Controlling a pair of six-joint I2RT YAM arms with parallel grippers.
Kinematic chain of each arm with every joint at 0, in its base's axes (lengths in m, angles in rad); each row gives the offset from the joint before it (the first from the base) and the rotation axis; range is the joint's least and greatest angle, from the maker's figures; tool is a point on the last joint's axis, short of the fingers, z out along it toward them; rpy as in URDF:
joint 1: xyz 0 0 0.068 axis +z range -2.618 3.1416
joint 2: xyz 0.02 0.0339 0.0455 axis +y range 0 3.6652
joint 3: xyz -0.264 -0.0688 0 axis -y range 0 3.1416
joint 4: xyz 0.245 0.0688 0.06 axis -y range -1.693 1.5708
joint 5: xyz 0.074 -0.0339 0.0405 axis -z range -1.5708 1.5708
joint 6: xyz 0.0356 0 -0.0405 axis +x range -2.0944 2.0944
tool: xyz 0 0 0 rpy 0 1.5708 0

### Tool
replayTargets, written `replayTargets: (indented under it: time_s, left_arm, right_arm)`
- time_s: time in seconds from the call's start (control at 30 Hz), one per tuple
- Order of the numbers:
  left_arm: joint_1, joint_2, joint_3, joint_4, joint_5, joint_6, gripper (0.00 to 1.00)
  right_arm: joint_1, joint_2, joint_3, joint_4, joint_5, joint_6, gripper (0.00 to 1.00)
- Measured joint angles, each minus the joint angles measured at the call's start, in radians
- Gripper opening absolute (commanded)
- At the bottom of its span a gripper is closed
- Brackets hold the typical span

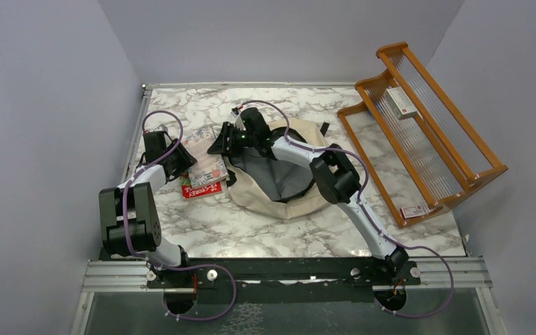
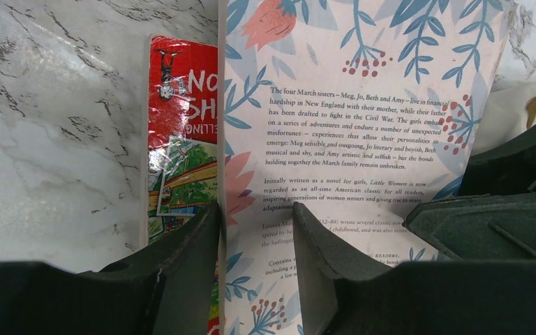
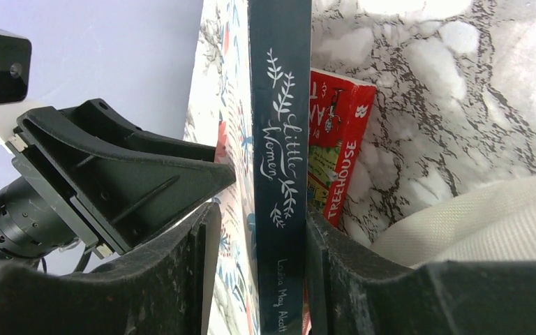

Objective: Pack the student bag
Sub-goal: Pick up the book from the center of the board.

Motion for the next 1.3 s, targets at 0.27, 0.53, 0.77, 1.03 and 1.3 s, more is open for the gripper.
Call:
replayTargets:
  time_s: [0.27, 0.53, 0.77, 1.03, 1.3]
  left_arm:
    - [0.000, 0.006, 0.004, -0.001, 0.005, 0.003, 0.43]
    - [-0.003, -0.015, 0.005, -0.032, 0.008, 0.009, 0.64]
    - [-0.035, -0.247, 0.029, -0.204, -0.013, 0.018, 0.87]
    - [-0.035, -0.597, 0.131, -0.263, -0.080, 0.064, 0.89]
    - [-0.035, -0.665, 0.151, -0.250, 0.088, 0.183, 0.89]
  right_arm:
    - [0.000, 0.026, 0.024, -0.002, -0.023, -0.013, 0.33]
    - [0.000, 0.008, -0.008, 0.018, -0.024, -0.071, 0.02]
    - [0.027, -0.142, -0.111, 0.037, -0.010, -0.147, 0.00]
    - [0.036, -0.356, -0.136, 0.053, 0.037, -0.245, 0.00]
    - [-0.006, -0.726, -0.402, -0.060, 0.174, -0.498, 0.01]
